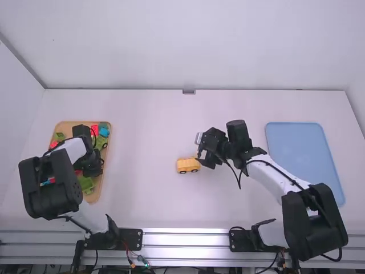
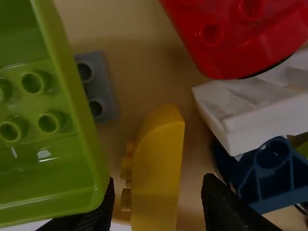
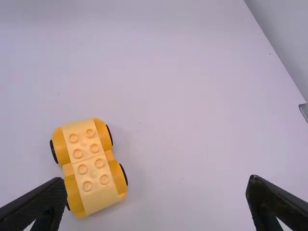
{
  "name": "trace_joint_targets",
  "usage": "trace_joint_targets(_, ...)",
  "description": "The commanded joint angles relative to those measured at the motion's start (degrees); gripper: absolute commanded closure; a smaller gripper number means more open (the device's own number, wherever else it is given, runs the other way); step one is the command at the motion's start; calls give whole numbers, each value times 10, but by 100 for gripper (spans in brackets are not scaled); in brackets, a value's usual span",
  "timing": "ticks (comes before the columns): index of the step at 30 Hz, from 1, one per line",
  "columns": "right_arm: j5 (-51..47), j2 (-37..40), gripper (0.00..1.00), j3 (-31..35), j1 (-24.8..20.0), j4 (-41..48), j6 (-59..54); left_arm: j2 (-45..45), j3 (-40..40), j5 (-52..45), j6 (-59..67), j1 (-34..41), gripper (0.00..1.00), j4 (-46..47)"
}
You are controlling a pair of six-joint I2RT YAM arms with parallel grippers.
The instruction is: Assemble lego blocks to make yellow taxi
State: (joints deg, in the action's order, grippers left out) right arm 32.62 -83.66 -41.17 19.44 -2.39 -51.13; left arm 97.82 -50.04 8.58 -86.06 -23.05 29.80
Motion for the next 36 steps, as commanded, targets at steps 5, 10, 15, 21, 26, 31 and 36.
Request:
trace_joint_targets(5,8,8,2,-1,1,2,4,8,26,-2,4,2,52,-19)
trace_joint_targets(10,8,8,2,-1,1,2,4,8,27,-5,4,-1,60,-19)
trace_joint_targets(15,16,8,2,-1,1,1,4,8,23,-12,5,2,77,-18)
trace_joint_targets(21,21,8,2,-1,1,1,3,8,22,-14,5,2,79,-16)
trace_joint_targets(26,21,8,2,-1,1,0,4,7,9,7,7,1,77,3)
trace_joint_targets(31,41,8,2,-1,1,-5,4,-17,-50,30,104,2,80,40)
trace_joint_targets(36,65,8,2,-1,1,-63,127,-56,-87,29,201,7,81,43)
